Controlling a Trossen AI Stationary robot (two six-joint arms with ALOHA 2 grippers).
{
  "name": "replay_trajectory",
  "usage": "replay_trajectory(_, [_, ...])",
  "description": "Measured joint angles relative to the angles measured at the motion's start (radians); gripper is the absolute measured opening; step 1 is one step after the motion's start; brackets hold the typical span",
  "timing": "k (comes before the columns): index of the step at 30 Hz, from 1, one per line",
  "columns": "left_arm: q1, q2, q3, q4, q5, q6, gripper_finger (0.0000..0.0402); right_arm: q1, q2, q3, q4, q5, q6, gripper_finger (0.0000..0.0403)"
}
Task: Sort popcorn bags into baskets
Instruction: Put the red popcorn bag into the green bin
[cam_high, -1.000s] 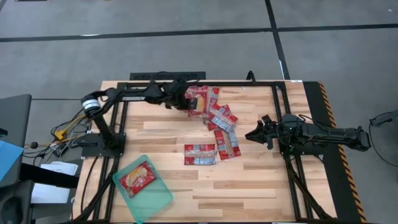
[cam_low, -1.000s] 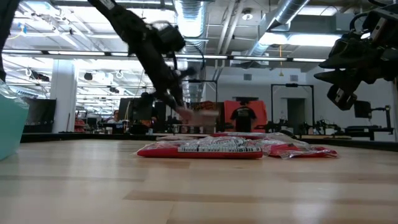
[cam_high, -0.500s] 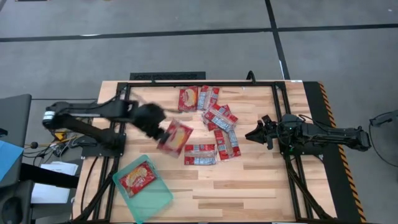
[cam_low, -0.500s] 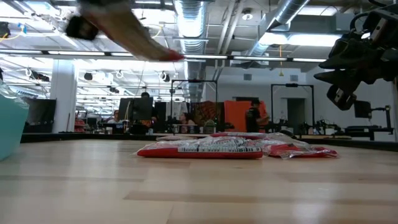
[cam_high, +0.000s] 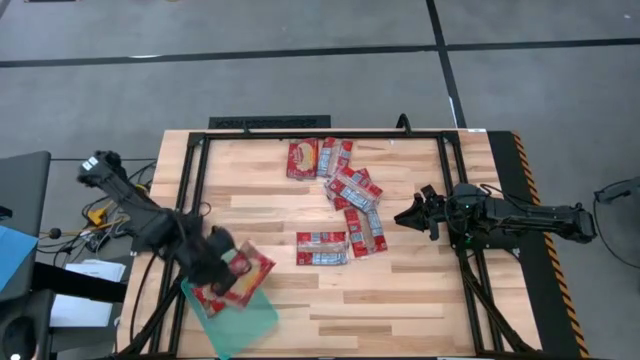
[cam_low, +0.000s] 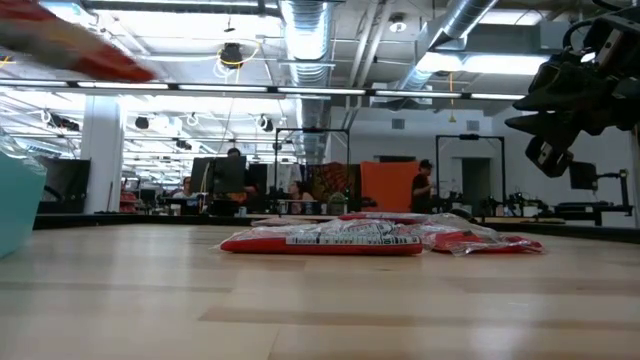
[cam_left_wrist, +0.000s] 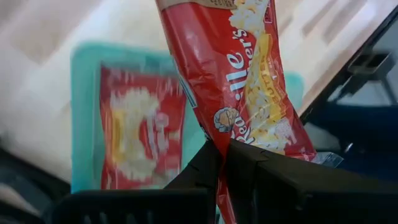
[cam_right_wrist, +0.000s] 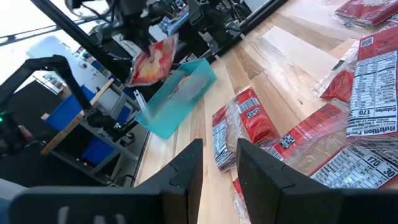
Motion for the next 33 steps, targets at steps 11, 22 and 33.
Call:
replay_trajectory(11, [-0.176,0.149,0.000,0.047,0.073,-0.072,0.0000,0.000,0.000,0.000,0.000,0.000,0.006,0.0121])
replay_trajectory(22, [-0.157,0.296,0.000,0.116,0.129,0.135,0.0000,0.000,0.000,0.000,0.000,-0.001,0.027,0.0123])
replay_trajectory(33, [-0.089,0.356,0.000,0.200,0.148,0.297,0.0011,0.000,0.000,-0.001,0.000,-0.002,0.028,0.0122])
